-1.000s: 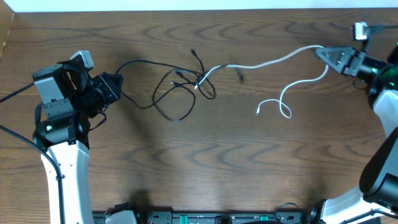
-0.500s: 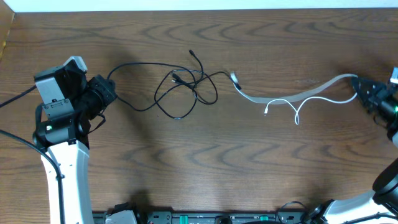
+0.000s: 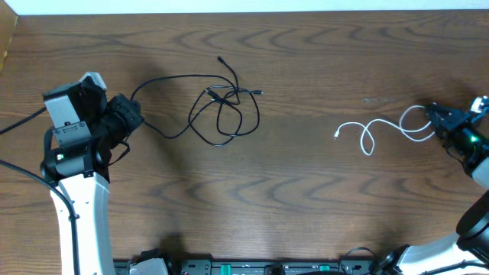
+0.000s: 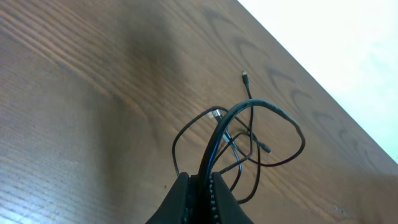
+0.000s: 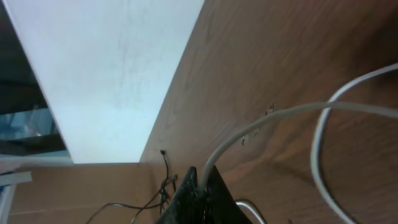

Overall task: Untangle cables
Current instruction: 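Pull the right gripper far right and the left gripper left, separating cables, then lower the white cable on the right and the black cables on the left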

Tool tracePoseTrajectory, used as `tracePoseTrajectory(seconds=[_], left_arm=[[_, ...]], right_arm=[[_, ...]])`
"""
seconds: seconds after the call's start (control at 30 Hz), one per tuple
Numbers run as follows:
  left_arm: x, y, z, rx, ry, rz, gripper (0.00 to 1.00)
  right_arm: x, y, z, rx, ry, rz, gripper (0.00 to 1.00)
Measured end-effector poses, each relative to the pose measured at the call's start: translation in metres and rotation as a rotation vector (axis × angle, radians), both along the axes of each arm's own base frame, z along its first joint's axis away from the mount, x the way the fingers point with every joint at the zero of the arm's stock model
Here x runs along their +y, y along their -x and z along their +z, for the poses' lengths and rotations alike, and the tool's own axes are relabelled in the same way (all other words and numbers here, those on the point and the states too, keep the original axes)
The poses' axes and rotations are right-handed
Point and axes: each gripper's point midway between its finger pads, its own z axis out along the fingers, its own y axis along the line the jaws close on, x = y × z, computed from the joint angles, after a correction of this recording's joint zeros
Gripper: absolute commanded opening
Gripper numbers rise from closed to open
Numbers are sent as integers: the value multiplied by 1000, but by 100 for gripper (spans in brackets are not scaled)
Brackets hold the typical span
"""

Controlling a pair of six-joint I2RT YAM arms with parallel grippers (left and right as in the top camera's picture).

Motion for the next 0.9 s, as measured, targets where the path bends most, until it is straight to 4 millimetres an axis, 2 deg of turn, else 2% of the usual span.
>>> tracePoseTrajectory(seconds=[0.2,0.43,0.6,0.77,0.9], left_arm=[[-23,-7,-16,50,13,-70,8],[-62,-16,-55,162,32,-185,7],[-77,-20,-78,223,38,-227,7],[-88,-20,-100,284,37,-268,7],[-94,-20,-119,333,32,-299,8]], right_arm=[[19,-5,-3,19,-2,37,1],[36,-4,-8,100,-57,78,1],[49,-7,-4,194,-50,134,1],[52,-4,-12,348,110,157,1],[46,-2,-22,488,355,162,1]])
